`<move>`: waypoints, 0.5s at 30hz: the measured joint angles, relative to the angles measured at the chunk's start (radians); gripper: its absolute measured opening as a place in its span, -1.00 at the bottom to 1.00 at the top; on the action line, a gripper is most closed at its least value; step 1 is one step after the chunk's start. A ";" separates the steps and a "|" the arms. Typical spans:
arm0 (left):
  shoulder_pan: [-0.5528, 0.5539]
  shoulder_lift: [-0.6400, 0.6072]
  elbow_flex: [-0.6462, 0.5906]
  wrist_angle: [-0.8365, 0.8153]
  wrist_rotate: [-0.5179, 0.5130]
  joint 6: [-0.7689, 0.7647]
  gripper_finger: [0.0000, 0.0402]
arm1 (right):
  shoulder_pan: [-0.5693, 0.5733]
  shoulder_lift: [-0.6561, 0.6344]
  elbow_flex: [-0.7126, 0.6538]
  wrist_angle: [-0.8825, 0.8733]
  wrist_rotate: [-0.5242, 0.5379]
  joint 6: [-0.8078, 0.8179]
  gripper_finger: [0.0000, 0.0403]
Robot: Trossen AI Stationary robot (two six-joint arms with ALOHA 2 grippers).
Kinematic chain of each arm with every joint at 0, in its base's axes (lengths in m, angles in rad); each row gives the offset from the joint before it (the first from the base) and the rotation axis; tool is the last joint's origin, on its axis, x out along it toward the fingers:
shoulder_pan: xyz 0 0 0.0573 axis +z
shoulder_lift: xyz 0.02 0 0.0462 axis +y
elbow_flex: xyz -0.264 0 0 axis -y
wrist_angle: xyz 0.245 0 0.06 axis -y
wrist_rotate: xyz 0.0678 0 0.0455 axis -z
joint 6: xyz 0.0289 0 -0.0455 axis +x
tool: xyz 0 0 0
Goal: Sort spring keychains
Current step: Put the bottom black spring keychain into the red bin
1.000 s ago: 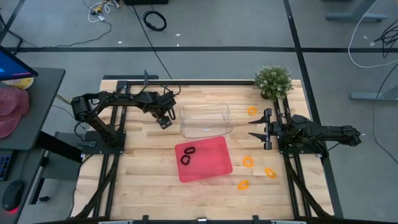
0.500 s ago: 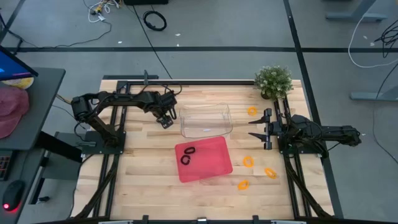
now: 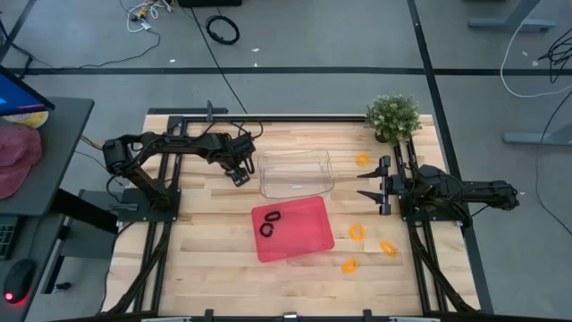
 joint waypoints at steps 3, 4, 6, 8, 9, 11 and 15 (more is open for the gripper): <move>0.000 0.000 0.000 -0.001 0.000 0.000 0.47 | 0.000 0.000 0.000 0.000 0.000 0.000 0.10; 0.000 0.000 0.000 -0.002 0.000 -0.002 0.47 | 0.000 0.000 0.000 0.000 0.000 0.000 0.10; 0.000 0.000 -0.001 -0.004 0.000 -0.006 0.47 | 0.000 0.000 0.000 0.000 0.000 0.000 0.10; 0.000 0.000 -0.011 0.013 0.002 -0.007 0.47 | 0.000 0.000 0.000 0.000 0.000 0.000 0.10; 0.000 0.000 -0.020 0.023 0.003 -0.006 0.47 | 0.000 0.000 0.000 0.000 0.000 0.000 0.10; 0.001 0.000 -0.039 0.047 0.003 -0.005 0.47 | 0.000 0.000 0.000 0.000 0.000 0.000 0.10; 0.010 0.000 -0.071 0.090 0.005 0.003 0.47 | 0.000 0.000 0.000 0.000 0.000 0.000 0.10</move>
